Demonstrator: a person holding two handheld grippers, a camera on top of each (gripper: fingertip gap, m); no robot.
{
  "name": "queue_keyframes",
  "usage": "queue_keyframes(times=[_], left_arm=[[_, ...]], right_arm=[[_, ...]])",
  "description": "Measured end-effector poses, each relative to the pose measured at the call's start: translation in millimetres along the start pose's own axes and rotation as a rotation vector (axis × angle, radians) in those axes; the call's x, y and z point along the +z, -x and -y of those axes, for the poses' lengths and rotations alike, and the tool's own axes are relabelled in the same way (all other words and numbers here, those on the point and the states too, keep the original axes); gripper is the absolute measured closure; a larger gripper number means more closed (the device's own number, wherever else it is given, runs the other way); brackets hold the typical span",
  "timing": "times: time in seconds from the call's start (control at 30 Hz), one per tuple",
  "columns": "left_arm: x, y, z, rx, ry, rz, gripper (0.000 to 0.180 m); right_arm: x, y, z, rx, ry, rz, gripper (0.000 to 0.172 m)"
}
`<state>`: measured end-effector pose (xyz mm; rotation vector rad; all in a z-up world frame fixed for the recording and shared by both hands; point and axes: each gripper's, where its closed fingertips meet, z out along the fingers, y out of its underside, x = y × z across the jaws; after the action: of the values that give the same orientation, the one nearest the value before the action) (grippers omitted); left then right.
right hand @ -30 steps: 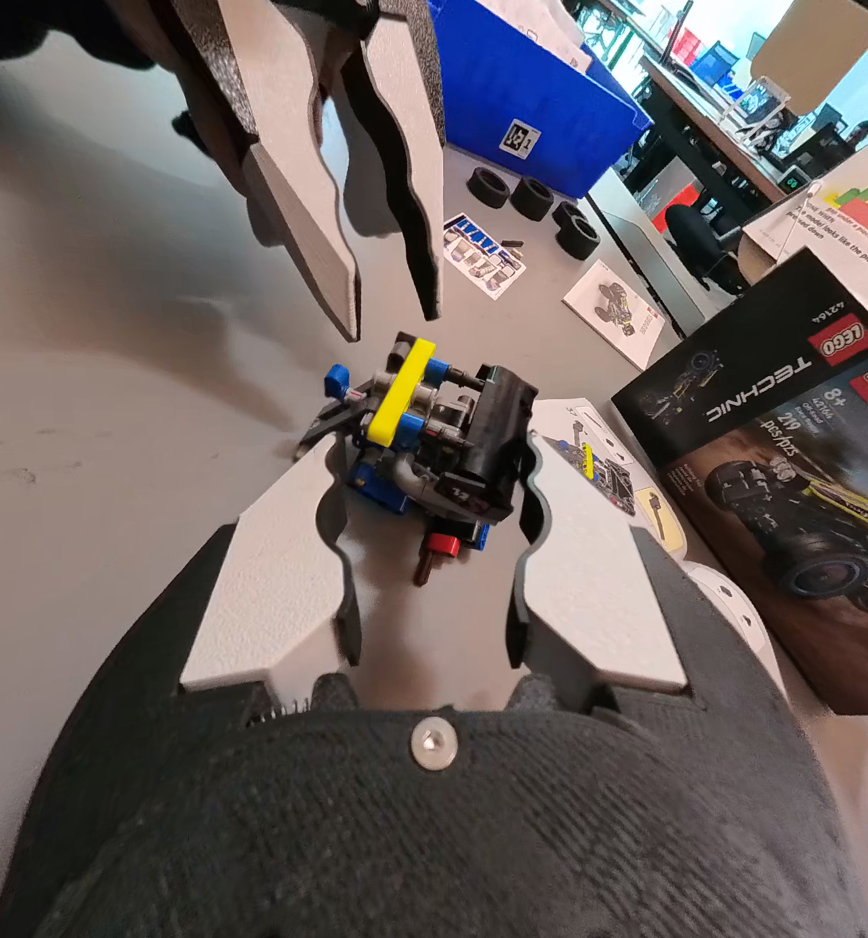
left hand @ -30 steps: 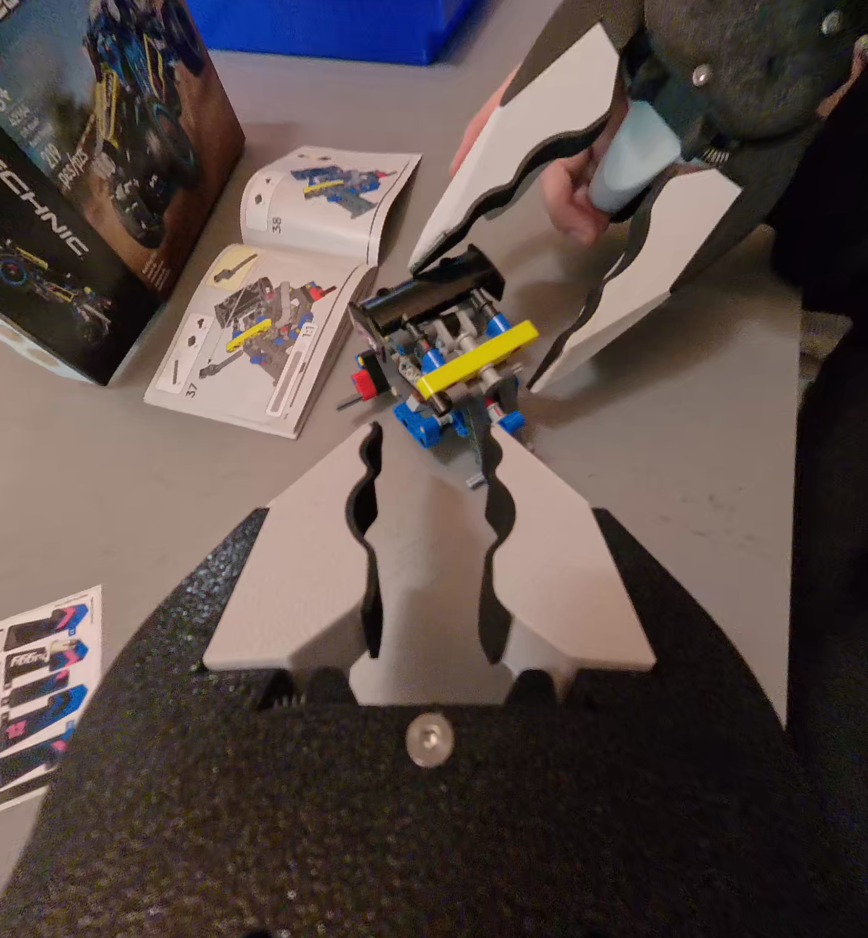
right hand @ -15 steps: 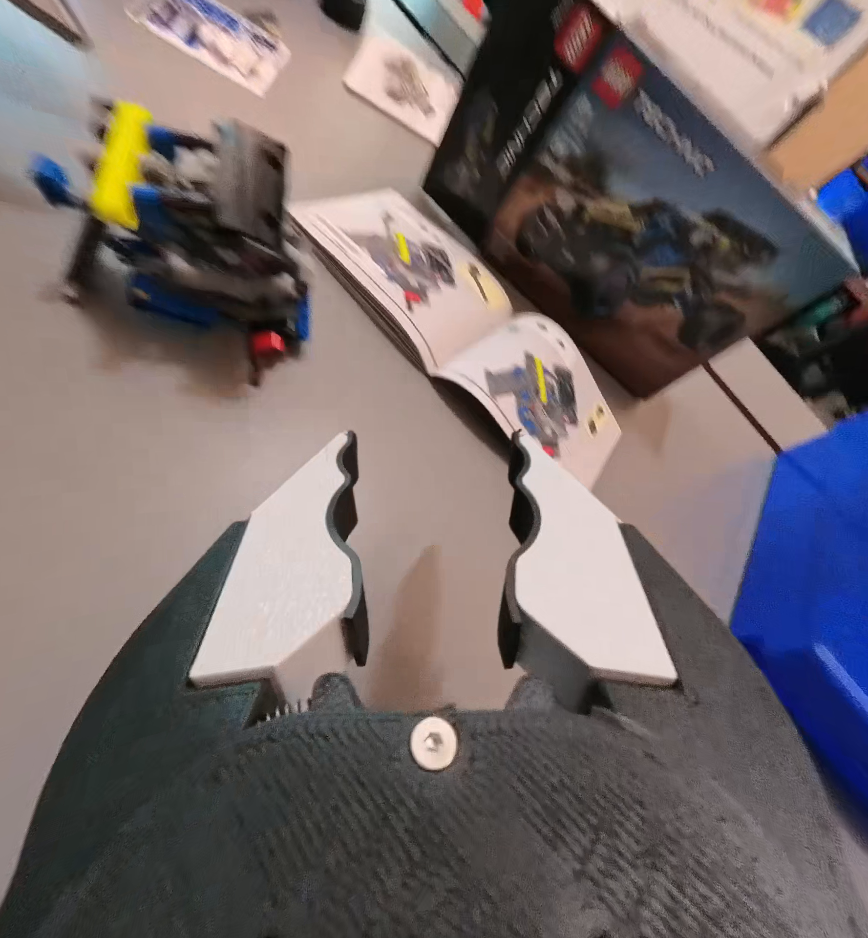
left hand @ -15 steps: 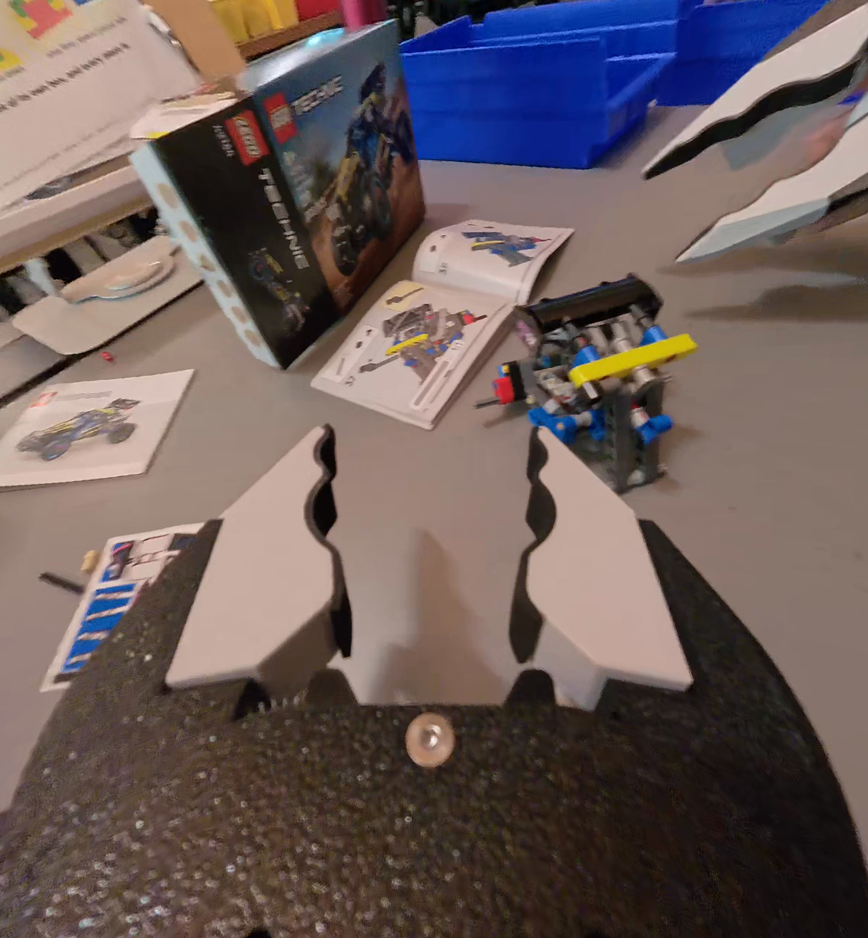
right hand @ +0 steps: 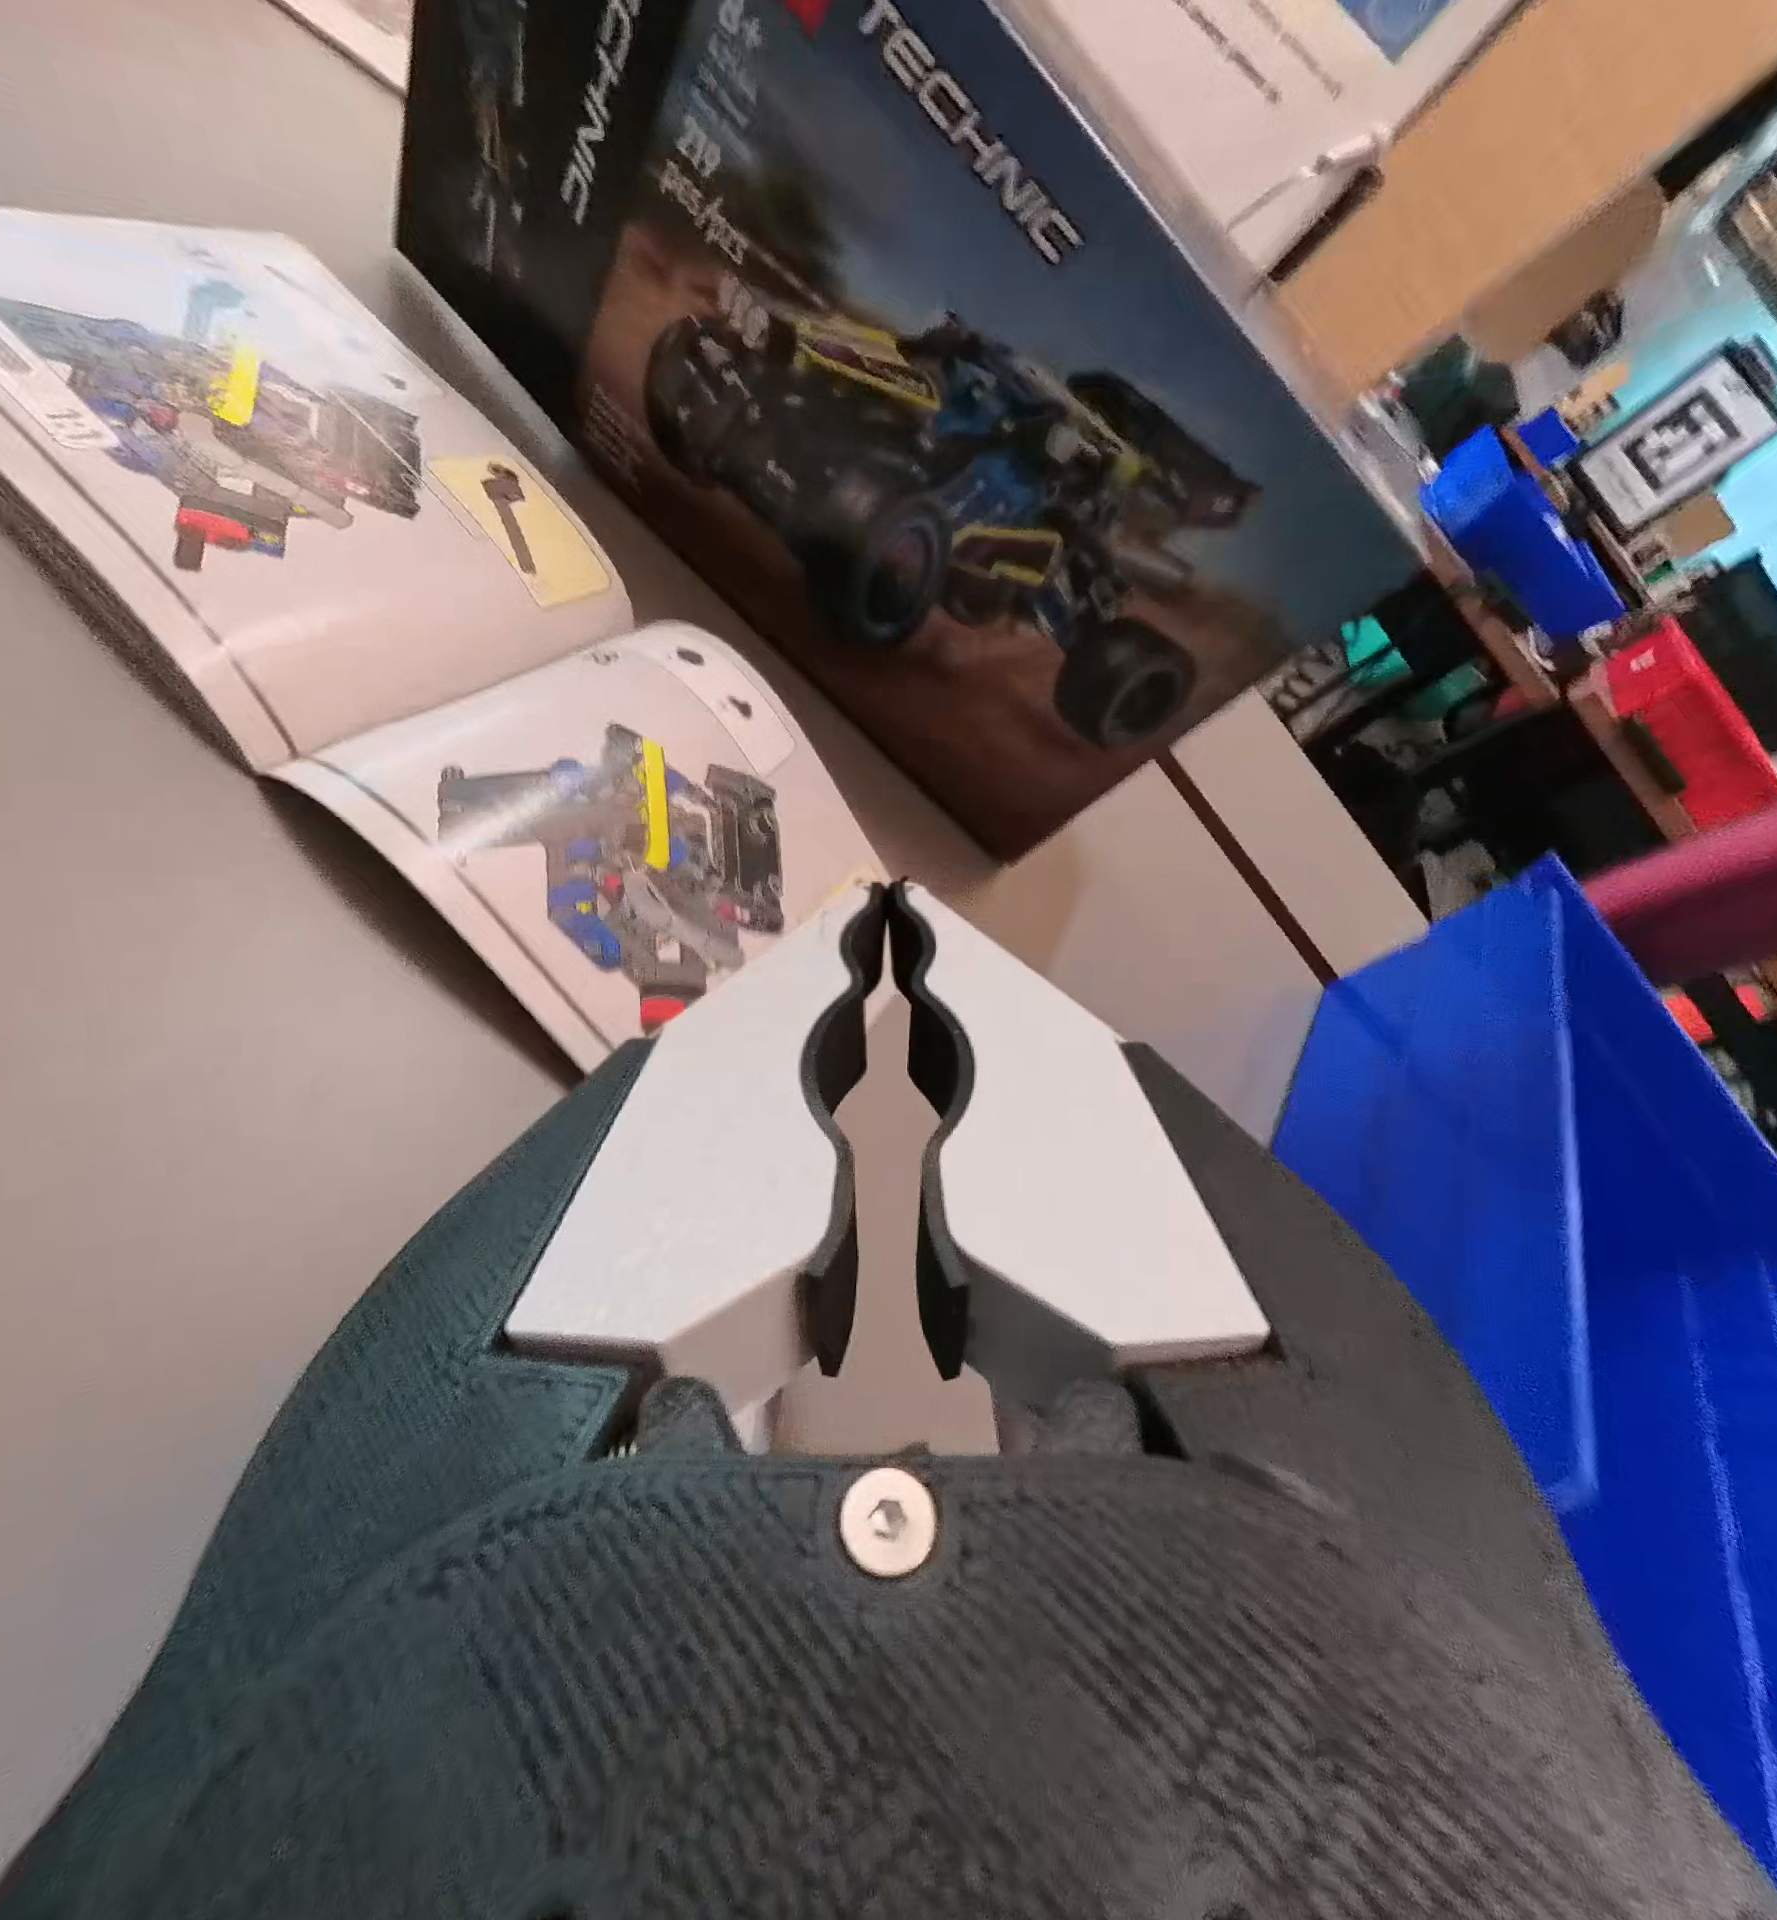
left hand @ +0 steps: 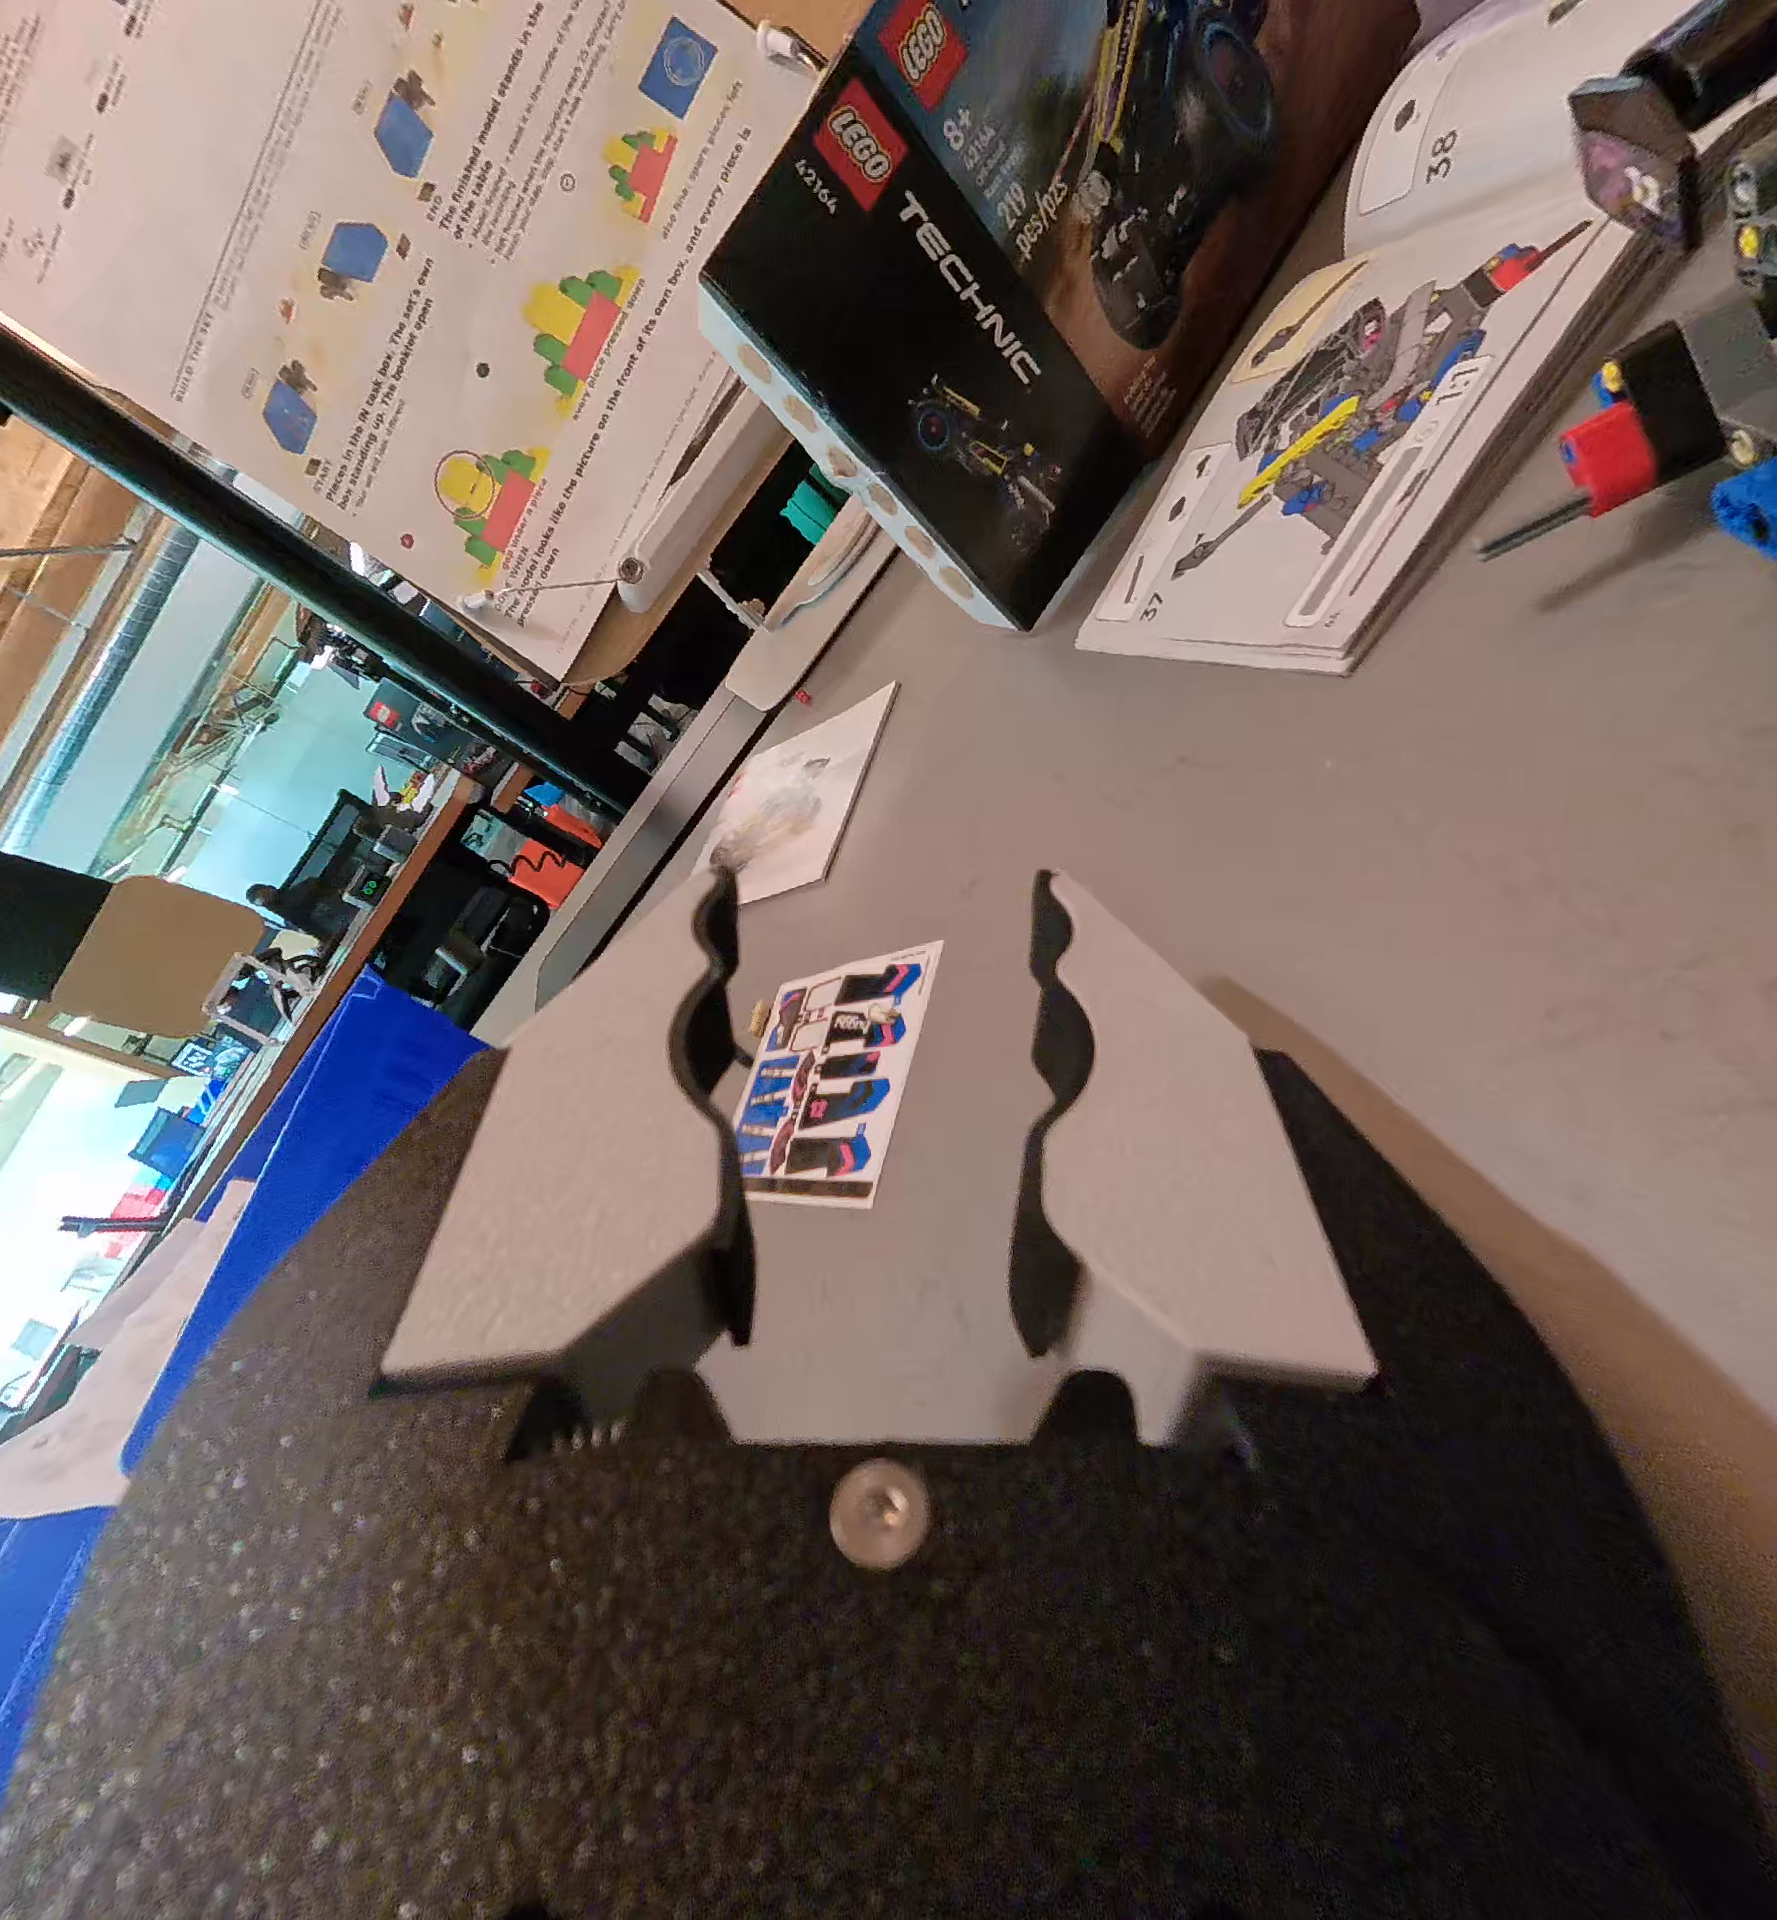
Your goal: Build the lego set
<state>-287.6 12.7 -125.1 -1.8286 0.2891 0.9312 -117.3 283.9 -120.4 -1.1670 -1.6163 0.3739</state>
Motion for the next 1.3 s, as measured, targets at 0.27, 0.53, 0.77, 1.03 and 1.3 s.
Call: queue_keyframes(times=[0.27, 0.53, 0.77, 1.03, 1.3], left_arm=[[7, -10, 3, 0.014, 0.006, -0.034, 0.147], [13, -14, 0, 0.076, 0.042, -0.012, 0.149], [13, -7, -3, 0.105, 0.052, 0.044, 0.151], [14, 0, -7, 0.143, 0.078, 0.106, 0.150], [13, 7, -3, 0.243, 0.072, 0.179, 0.151]], right_arm=[[25, 51, -32, -0.171, 0.149, 0.234, 0.172], [-11, 81, -29, -0.115, 0.129, 0.338, 0.172], [-51, 67, -45, -0.014, 0.191, 0.324, 0.172], [-54, -14, -60, 0.189, 0.128, -0.144, 0.168], [-59, -22, -45, 0.157, -0.059, -0.239, 0.171]])
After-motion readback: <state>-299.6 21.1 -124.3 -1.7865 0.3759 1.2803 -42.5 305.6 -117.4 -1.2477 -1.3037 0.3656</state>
